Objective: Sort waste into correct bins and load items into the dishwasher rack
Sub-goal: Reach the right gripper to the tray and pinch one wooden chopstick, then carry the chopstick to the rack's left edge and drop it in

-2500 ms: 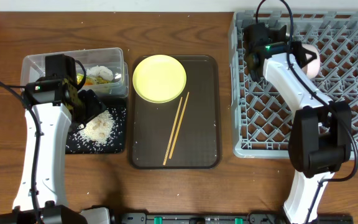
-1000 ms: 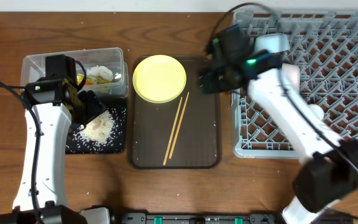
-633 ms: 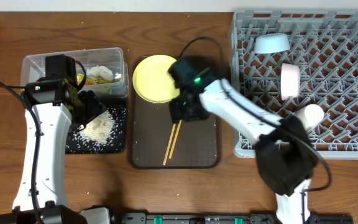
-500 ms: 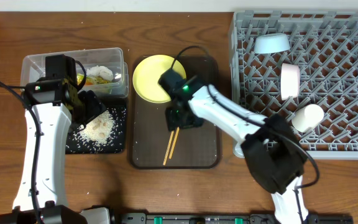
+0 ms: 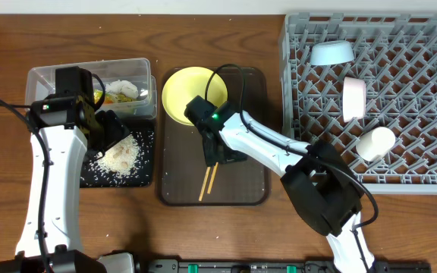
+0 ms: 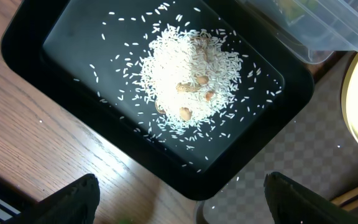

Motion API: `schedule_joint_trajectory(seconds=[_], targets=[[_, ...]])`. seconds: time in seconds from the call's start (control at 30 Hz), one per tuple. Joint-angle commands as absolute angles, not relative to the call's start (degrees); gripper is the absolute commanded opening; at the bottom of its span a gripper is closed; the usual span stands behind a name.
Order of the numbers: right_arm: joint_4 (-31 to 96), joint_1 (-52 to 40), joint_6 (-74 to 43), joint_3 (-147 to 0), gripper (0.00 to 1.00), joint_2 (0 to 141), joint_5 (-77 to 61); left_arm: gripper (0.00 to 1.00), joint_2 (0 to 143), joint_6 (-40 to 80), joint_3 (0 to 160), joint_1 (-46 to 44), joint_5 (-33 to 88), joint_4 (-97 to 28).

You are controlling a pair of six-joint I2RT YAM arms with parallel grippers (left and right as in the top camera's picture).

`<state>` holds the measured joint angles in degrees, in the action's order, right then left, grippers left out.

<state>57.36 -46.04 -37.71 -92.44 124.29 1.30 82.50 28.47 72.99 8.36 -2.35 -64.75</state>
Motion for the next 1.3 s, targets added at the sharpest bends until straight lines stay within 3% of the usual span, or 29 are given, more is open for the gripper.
schedule_joint_trajectory(seconds=[0.0, 0.2, 0.63, 0.93, 1.27], targets=[[57.5, -46.8, -39.0, -92.0, 0.59, 125.7, 2.7, 0.87, 82.3, 28.0, 73.0, 8.6, -3.5, -65.2], [57.6, -46.8, -39.0, -91.8, 0.55, 125.8, 1.5, 0.87, 82.3, 28.0, 73.0, 8.6, -3.5, -65.3], [60.3, -46.5, -41.5, -91.7, 0.01, 125.8, 1.5, 0.87, 82.3, 28.0, 73.0, 8.6, -3.5, -65.6], [63.4, -43.4, -41.5, -91.7, 0.01, 125.2, 1.5, 0.87, 82.3, 28.0, 73.0, 8.6, -3.4, -65.6], [65.2, -36.2, -29.7, -91.8, 0.01, 114.0, 1.5, 0.87, 82.3, 28.0, 73.0, 8.6, -3.4, -65.5]])
